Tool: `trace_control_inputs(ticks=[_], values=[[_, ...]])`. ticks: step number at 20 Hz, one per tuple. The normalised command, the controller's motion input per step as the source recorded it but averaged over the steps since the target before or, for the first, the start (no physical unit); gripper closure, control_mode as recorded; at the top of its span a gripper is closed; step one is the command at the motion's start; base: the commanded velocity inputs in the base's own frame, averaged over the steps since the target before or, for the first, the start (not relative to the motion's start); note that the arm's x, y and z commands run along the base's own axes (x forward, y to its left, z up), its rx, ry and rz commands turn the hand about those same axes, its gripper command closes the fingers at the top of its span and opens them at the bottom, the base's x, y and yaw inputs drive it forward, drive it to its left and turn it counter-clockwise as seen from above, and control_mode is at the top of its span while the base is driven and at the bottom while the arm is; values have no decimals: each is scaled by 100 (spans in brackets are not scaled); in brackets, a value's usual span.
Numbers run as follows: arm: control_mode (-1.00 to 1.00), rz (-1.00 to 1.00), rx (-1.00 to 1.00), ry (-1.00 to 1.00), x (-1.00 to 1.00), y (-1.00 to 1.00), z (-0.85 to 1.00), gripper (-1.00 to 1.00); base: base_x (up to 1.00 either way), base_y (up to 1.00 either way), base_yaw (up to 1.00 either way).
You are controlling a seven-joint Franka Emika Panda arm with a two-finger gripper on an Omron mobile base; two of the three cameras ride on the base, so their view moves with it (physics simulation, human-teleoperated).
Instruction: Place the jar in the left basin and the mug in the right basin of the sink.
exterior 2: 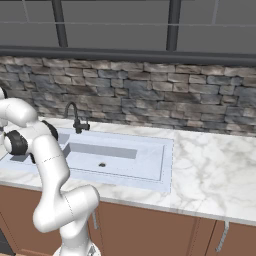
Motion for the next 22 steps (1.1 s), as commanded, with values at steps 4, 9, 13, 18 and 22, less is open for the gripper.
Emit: trace_control_inputs(ticks=[4, 9, 13, 18, 22], values=[[-100, -2, -1, 0, 2, 8, -14, -100, 0, 0, 0], [-100, -2, 0, 0, 3, 8, -10, -100, 0, 0, 0], [-100, -1, -1, 0, 6, 8, -12, -100, 0, 0, 0], [-100, -1, -1, 0, 4, 5, -12, -100, 0, 0, 0], [-100, -1, -1, 0, 3, 6, -8, -100, 0, 0, 0]])
